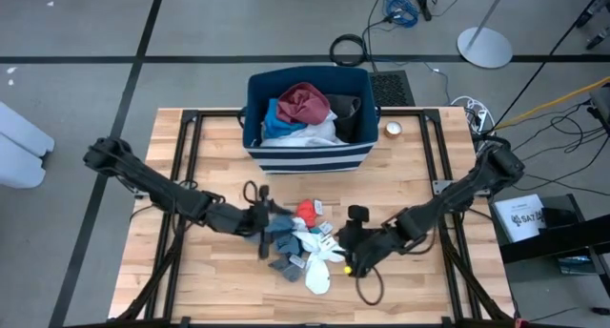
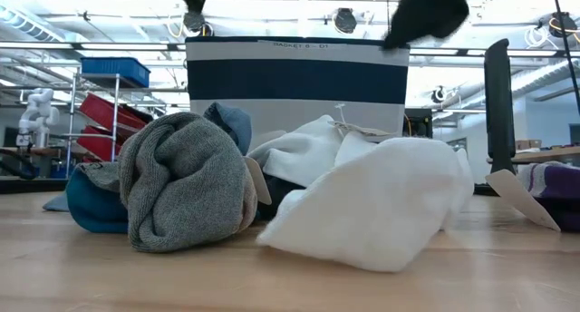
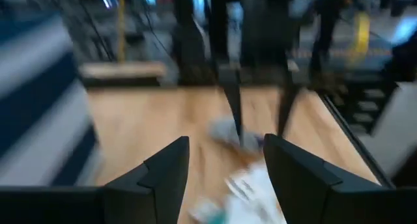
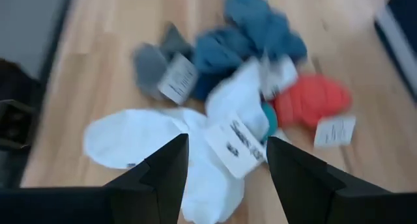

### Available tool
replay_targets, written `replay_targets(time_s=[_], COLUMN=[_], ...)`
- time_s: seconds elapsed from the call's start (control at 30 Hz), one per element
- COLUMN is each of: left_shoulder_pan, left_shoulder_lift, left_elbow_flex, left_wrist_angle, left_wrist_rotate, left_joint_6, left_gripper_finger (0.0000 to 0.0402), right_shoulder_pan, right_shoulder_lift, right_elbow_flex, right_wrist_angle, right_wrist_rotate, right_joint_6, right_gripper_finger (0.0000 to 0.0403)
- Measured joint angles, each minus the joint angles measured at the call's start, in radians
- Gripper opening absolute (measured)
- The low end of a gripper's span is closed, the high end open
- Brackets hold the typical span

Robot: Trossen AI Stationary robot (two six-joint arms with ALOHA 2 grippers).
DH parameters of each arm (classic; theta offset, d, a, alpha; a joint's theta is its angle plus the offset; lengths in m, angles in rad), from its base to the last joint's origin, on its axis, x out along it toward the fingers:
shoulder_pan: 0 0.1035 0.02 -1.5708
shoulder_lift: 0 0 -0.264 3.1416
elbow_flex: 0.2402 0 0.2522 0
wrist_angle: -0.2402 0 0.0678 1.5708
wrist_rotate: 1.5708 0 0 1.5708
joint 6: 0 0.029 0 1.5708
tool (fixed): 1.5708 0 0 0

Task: Sort clothes
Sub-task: Put the white pair of socks into the blue laundry organizer

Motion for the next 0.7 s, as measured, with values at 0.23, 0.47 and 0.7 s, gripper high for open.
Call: replay_targets(time_s=[0.23,0.47,0.7], left_shoulder_pan=[0.036,0.037,0.037], left_shoulder_lift=[-0.034,-0.034,-0.034], left_elbow_flex=[0.001,0.001,0.001], left_wrist_angle=[0.014,0.008,0.007], left_wrist_rotate=[0.137,0.152,0.153], left_joint_6=[0.078,0.100,0.100], left_gripper_finger=[0.0208,0.0208,0.0208], right_shoulder_pan=[-0.011,-0.013,-0.036], right_shoulder_lift=[0.139,0.246,0.310], right_elbow_flex=[0.000,0.000,0.000], right_wrist_angle=[0.007,0.099,0.078], right_wrist_rotate=[-0.059,-0.126,-0.120], right_joint_6=[0.248,0.324,0.365], right_gripper_finger=[0.0194,0.0194,0.0194])
